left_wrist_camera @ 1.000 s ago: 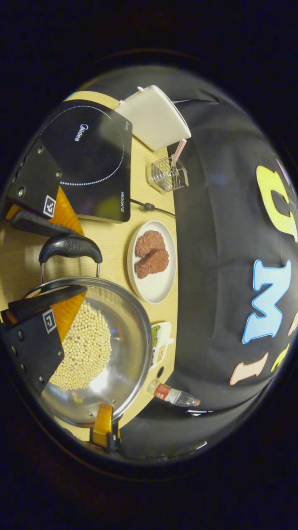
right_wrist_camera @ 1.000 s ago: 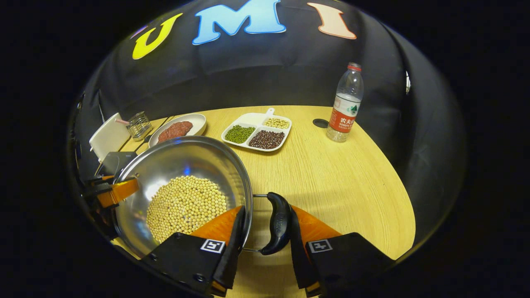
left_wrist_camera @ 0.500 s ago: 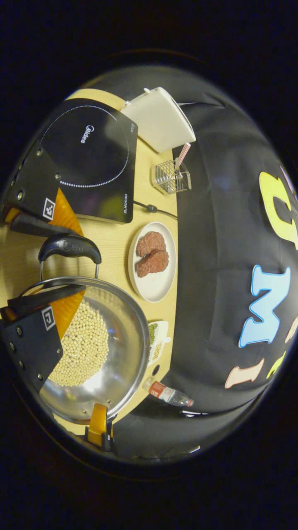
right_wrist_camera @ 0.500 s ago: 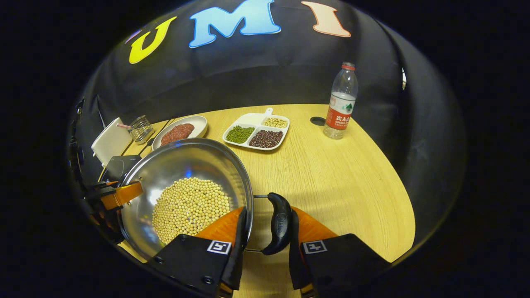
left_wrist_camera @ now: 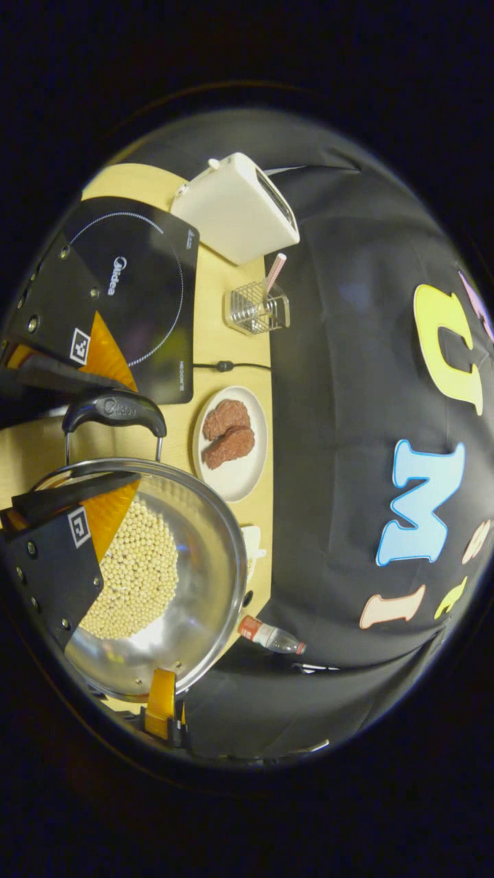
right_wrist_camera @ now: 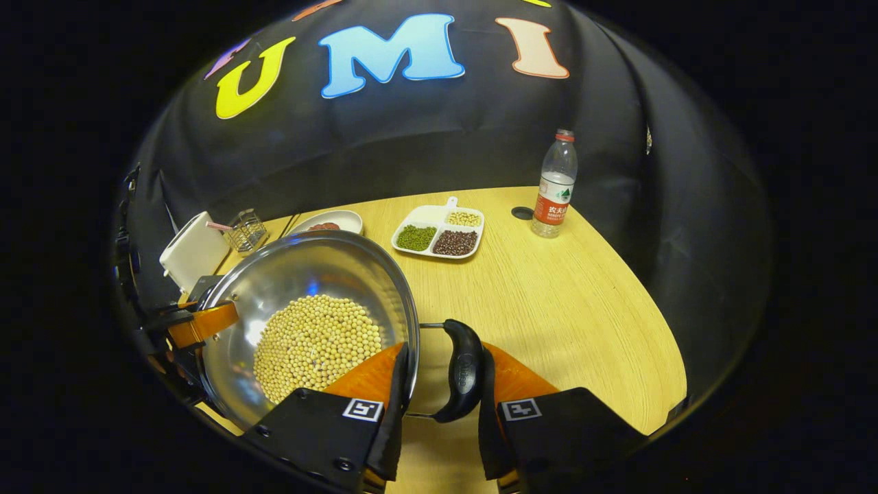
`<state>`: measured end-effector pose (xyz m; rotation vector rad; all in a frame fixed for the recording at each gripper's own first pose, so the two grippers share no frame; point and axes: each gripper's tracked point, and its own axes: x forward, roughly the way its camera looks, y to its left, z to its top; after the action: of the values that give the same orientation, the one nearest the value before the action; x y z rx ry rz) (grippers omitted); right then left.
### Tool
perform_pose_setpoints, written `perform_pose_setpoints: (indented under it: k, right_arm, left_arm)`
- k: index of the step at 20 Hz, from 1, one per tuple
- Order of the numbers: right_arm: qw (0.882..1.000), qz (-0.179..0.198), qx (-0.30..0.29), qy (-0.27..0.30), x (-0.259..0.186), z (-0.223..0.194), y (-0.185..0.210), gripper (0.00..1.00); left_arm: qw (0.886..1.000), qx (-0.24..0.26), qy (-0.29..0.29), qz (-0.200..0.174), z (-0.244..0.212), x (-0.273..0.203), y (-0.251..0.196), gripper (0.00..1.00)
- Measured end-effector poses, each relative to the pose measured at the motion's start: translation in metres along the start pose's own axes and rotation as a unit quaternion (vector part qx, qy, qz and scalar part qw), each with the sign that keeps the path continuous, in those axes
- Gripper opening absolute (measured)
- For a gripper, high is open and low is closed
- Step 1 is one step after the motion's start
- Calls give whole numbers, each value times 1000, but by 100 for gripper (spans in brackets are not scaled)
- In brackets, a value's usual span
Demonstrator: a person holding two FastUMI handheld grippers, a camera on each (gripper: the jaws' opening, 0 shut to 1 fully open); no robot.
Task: First push the handle of the pot to place it horizontally, then grasp the pot with both hands and set it on the induction cooktop.
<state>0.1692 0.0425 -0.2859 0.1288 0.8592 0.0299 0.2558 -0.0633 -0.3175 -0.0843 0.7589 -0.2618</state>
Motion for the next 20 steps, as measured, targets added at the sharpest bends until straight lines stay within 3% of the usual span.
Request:
perform_pose_setpoints:
  k: [7,8,9,14,20]
  right_arm:
    - [1000,11,3,-13,-12,4,54,45]
    - [1000,13,2,-14,-12,5,61,48]
    - [1000,16,1,-14,-13,4,70,45]
    - [999,31,-5,-16,-13,5,112,48]
    - [999,47,-7,-10,-1,3,160,45]
  left_arm:
    - [1000,-5,-15,11,10,-24,56,59]
    - [1000,-6,-16,13,10,-28,64,59]
    - [1000,-9,-17,16,10,-31,74,59]
    - [999,-21,-18,29,5,-43,119,57]
    - [998,-24,-19,47,-1,-48,175,59]
